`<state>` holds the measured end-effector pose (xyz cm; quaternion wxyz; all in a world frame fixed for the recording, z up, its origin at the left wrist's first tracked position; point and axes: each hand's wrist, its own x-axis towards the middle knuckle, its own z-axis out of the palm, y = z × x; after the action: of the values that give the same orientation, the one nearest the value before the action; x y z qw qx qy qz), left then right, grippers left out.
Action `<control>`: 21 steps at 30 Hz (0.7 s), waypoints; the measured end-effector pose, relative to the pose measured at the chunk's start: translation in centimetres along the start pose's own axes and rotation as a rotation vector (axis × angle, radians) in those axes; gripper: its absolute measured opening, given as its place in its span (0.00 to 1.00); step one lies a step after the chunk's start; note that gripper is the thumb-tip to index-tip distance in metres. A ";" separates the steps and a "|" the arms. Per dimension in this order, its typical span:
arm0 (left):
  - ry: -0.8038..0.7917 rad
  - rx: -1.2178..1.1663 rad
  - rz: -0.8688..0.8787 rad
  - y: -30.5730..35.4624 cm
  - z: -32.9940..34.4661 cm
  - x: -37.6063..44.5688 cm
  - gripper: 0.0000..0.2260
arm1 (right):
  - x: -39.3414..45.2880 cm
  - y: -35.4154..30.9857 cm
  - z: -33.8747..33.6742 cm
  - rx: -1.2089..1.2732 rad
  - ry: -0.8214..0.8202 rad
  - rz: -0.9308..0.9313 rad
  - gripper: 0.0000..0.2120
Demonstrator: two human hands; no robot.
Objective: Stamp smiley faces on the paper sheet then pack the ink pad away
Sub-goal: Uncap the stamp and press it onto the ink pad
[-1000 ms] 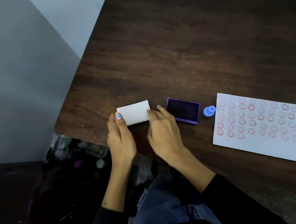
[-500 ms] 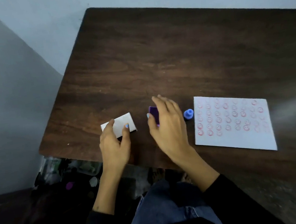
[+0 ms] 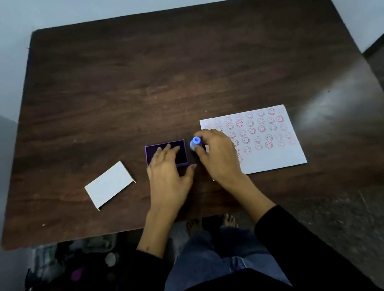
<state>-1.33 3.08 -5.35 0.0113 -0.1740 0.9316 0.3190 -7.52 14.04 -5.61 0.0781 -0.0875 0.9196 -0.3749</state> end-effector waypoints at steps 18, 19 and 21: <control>0.175 -0.153 -0.073 0.8 0.6 0.4 0.11 | -0.2 0.0 -0.4 0.746 -0.074 0.222 0.06; 0.168 -0.146 -0.063 0.8 0.6 0.5 0.11 | -0.1 0.1 -0.4 0.750 -0.079 0.213 0.06; 0.164 -0.140 -0.050 0.9 0.7 0.5 0.10 | 0.0 0.4 -0.6 0.746 -0.091 0.193 0.07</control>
<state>-2.16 4.06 -5.46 -0.0693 -0.2231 0.9001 0.3677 -7.73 14.75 -5.43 0.1803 0.0174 0.7195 -0.6704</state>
